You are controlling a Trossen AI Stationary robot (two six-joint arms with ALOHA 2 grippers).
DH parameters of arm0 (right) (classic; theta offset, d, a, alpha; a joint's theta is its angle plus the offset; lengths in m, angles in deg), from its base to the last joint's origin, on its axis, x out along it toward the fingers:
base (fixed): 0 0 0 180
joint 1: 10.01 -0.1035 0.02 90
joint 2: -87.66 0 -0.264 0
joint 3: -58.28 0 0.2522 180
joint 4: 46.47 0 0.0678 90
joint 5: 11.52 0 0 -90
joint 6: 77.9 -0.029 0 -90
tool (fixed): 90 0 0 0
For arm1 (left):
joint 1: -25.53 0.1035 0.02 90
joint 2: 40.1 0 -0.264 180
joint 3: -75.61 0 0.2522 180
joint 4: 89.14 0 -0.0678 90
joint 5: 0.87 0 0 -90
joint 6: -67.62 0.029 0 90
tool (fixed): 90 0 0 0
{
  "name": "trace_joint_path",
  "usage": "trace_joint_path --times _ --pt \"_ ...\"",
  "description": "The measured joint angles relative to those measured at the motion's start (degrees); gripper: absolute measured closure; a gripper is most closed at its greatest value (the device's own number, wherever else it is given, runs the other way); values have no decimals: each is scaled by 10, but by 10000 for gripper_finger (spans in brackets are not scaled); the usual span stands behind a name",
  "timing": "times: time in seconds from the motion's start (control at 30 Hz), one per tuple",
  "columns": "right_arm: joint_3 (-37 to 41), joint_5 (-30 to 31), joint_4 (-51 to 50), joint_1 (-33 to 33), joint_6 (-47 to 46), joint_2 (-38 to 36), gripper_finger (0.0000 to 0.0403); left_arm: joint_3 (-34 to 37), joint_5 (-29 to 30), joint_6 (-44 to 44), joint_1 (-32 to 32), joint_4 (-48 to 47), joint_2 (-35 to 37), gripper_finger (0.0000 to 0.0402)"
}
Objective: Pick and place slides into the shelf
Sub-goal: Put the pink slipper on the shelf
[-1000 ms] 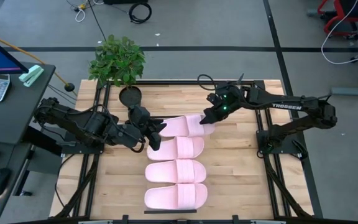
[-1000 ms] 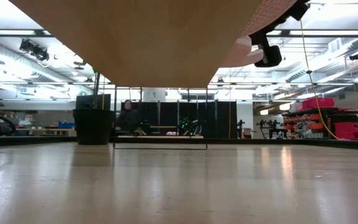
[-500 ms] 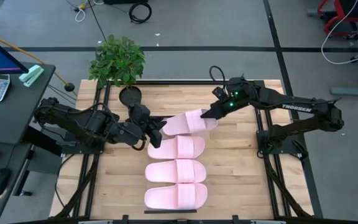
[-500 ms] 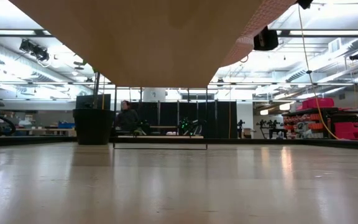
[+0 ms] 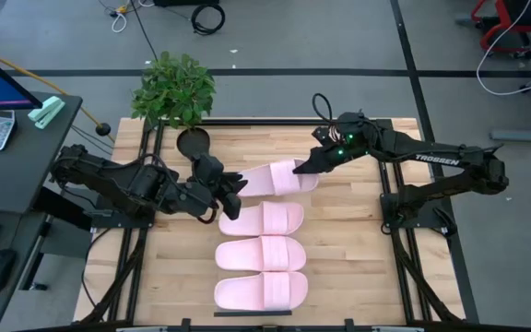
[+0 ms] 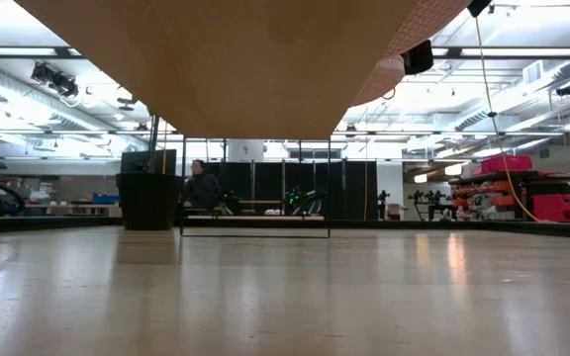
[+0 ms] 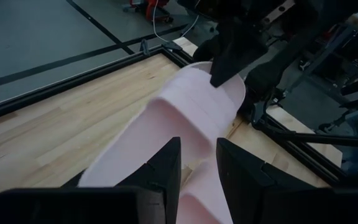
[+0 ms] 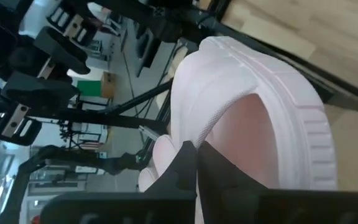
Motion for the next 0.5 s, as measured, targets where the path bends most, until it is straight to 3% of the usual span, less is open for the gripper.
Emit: trace_joint_path --times 0.5 --pt "0 -21 62 -7 -42 61 403 0 0 -4 0 -1 0 294"
